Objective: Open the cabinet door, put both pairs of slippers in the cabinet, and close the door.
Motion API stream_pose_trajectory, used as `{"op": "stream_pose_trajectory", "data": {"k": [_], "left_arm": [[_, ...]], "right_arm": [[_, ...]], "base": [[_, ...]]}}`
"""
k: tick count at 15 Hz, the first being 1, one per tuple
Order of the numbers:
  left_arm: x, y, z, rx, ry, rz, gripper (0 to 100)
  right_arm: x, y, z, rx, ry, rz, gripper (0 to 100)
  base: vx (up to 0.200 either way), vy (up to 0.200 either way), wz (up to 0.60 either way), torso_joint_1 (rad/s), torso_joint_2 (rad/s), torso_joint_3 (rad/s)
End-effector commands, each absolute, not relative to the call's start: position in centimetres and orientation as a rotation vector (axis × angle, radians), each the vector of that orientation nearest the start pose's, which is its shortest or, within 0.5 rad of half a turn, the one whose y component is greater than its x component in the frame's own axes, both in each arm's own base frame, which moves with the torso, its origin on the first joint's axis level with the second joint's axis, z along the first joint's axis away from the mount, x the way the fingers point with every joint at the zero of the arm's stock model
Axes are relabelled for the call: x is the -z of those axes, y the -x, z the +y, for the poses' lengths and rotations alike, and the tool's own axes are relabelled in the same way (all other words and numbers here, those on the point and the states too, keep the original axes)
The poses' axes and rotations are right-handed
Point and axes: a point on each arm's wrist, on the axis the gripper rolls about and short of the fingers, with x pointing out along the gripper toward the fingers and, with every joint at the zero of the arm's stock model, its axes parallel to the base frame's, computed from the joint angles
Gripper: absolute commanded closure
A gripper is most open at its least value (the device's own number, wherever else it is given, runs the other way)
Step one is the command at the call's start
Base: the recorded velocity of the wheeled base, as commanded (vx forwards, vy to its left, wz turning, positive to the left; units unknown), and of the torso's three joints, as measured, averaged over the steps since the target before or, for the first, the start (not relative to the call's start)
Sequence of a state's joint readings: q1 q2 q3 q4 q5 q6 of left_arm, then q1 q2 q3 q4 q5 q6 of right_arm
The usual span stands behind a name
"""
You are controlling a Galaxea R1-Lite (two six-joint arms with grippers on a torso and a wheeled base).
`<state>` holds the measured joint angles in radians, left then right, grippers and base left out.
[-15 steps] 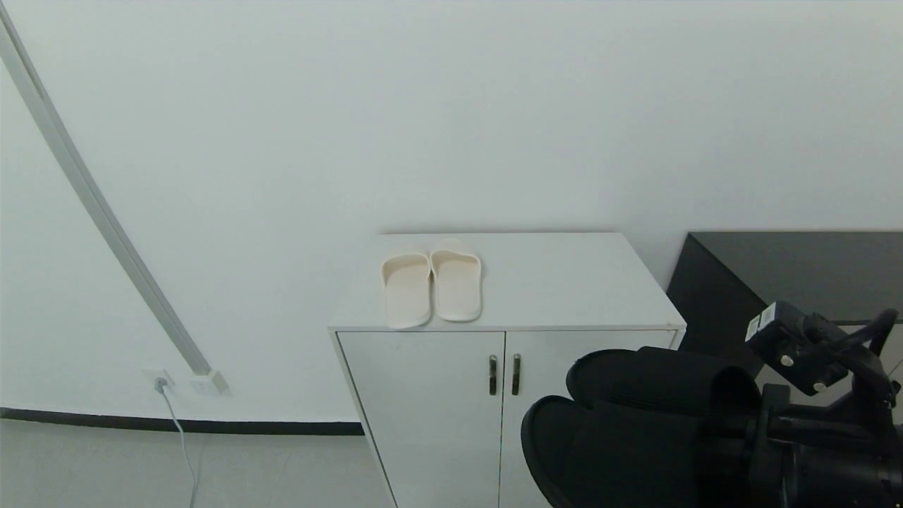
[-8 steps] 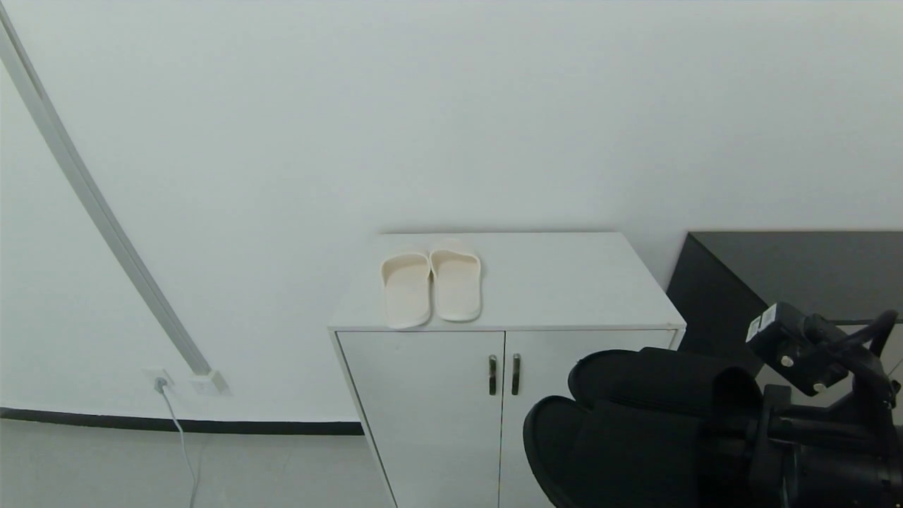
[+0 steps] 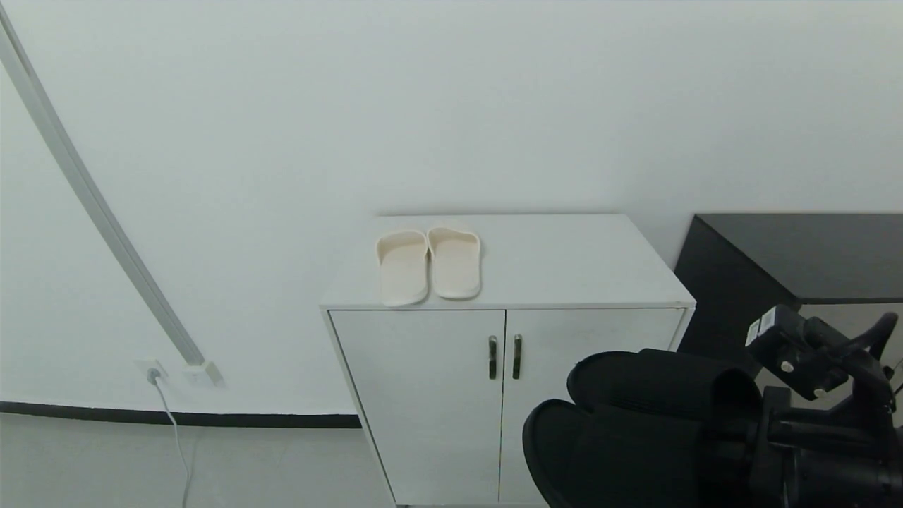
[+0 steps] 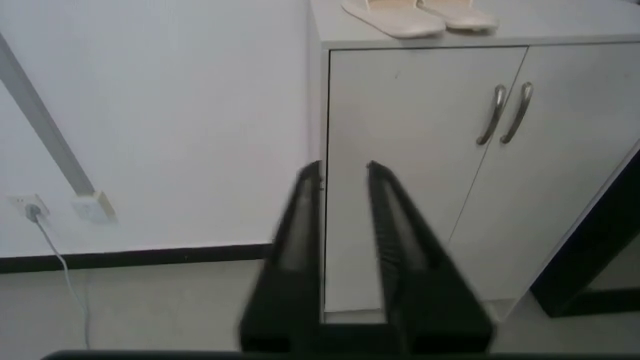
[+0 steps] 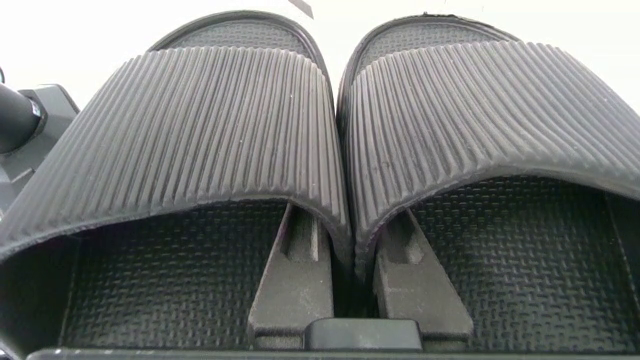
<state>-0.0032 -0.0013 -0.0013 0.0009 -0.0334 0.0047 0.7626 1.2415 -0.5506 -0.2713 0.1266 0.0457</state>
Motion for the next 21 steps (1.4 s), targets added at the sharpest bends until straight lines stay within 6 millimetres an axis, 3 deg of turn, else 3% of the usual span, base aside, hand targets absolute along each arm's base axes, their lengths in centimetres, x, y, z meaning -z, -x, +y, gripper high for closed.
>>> {"op": "stream_pose_trajectory", "data": {"k": [1,21], "left_arm": [[-7.57,2.29,-0.07,0.037,-0.012,0.0,0],[-7.59,2.29,-0.07,0.037,-0.005,-0.002,0]], "right_arm": [[-18.74,-12.8,12.66,-0.867,0.097,0.438,100],[-18.46,-12.67,12.65,-0.871,0.102,0.446,100]], "base": [[0.0,0.0,0.0,-0.227,0.53,0.3],[0.0,0.0,0.0,-0.182,0.51,0.325]]}}
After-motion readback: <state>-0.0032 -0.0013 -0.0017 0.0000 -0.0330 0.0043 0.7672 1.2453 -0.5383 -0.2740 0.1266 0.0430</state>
